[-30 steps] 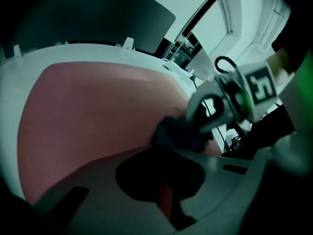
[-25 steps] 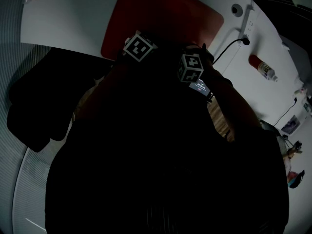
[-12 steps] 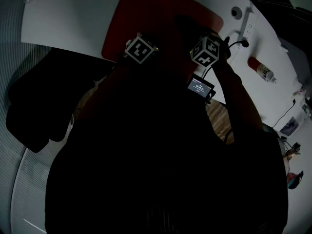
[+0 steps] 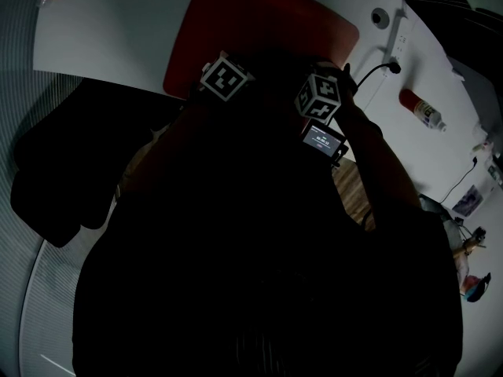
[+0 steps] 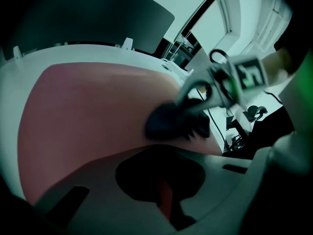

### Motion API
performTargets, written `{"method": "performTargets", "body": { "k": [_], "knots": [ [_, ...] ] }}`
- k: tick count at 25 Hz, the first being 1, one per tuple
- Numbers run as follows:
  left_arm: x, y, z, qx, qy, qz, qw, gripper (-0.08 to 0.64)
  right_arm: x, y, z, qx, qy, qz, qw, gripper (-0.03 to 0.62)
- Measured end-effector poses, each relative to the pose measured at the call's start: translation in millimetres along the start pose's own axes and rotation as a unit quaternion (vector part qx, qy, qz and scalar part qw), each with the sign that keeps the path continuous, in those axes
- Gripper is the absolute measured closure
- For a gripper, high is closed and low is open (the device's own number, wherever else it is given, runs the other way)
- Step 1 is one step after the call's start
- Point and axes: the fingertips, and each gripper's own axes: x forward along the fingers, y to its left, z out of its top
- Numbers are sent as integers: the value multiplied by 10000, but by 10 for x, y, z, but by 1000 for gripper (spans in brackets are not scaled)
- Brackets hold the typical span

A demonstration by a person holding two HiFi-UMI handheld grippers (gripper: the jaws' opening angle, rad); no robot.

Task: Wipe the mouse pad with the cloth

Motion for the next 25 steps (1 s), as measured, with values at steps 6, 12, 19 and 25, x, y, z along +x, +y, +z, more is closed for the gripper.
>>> {"method": "performTargets", "body": {
  "k": [6, 12, 19, 25],
  "knots": [
    [13, -6, -11, 3, -38, 28, 10000, 554, -335, -1185, -685, 1588, 365, -1213, 9792, 557],
    [-11, 14, -41, 69, 51, 116, 9999, 554, -230, -530, -360, 1354, 204, -917, 9863, 560],
    [-9, 9, 6, 266, -75, 375, 9989, 554, -3, 643, 143, 1161, -321, 391, 9919, 558],
    [-67, -34, -34, 73, -216, 560, 9982, 554, -318, 441, 247, 2928, -1164, 781, 9459, 558]
  ]
}}
